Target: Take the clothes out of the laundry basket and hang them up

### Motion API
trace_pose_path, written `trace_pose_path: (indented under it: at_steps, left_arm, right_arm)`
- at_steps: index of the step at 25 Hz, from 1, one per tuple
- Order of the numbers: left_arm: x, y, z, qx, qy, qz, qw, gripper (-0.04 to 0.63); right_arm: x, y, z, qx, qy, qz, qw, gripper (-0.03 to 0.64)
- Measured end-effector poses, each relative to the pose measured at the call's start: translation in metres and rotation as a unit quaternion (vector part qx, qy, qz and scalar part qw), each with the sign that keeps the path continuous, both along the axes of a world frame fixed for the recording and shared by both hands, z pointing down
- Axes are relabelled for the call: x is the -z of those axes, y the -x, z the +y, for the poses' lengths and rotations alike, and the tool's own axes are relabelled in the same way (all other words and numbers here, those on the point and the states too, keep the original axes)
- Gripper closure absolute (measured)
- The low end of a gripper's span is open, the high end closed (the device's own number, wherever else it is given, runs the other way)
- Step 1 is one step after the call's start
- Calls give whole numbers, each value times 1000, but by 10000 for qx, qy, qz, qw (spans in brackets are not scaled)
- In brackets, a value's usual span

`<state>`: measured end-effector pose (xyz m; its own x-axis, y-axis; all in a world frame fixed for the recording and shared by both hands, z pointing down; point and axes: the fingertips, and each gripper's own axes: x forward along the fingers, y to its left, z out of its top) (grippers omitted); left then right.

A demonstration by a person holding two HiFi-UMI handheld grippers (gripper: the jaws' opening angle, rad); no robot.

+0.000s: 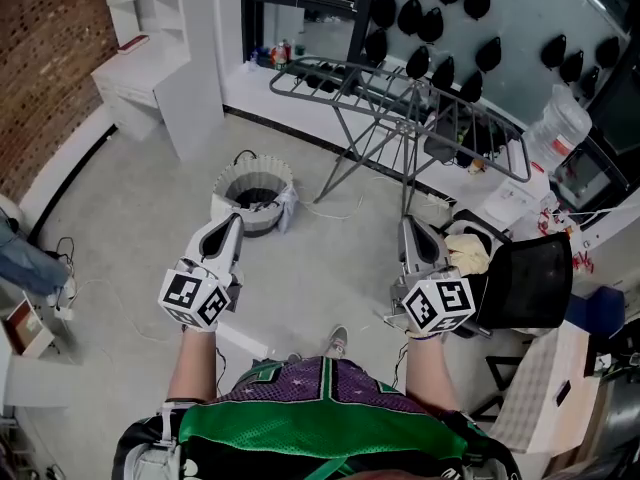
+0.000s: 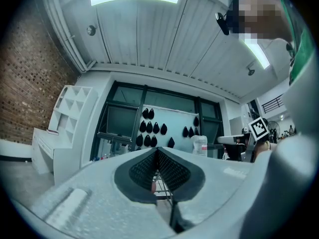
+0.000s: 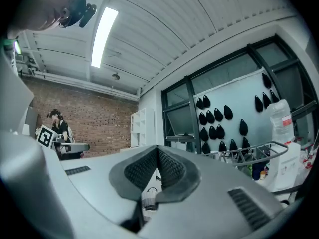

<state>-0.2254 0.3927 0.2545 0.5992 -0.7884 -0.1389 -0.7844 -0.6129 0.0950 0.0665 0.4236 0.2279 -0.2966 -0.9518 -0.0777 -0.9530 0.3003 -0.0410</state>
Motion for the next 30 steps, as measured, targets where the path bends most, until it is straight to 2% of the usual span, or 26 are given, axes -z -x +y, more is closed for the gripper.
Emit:
trace_pose_path:
  at_steps: [8,14,21,30]
  left_arm:
    - [-10,14,-20,455,76,-94,9989,578]
    - [-1,15,-46,864,2,-158,9961,578]
    - [16,0,-85,1204,-118,-330,9921,578]
    - [6,-35,-117,1444,47,-625,9875,577]
  right_arm:
    - [0,18,-37,622,18,14,9981,618]
    - [9,19,-88,1001,-125,90,9949,618]
    - [14,14,-151,1299,-166,25,9914,618]
    - [2,-13,-205,1622,-125,-239,9864,617]
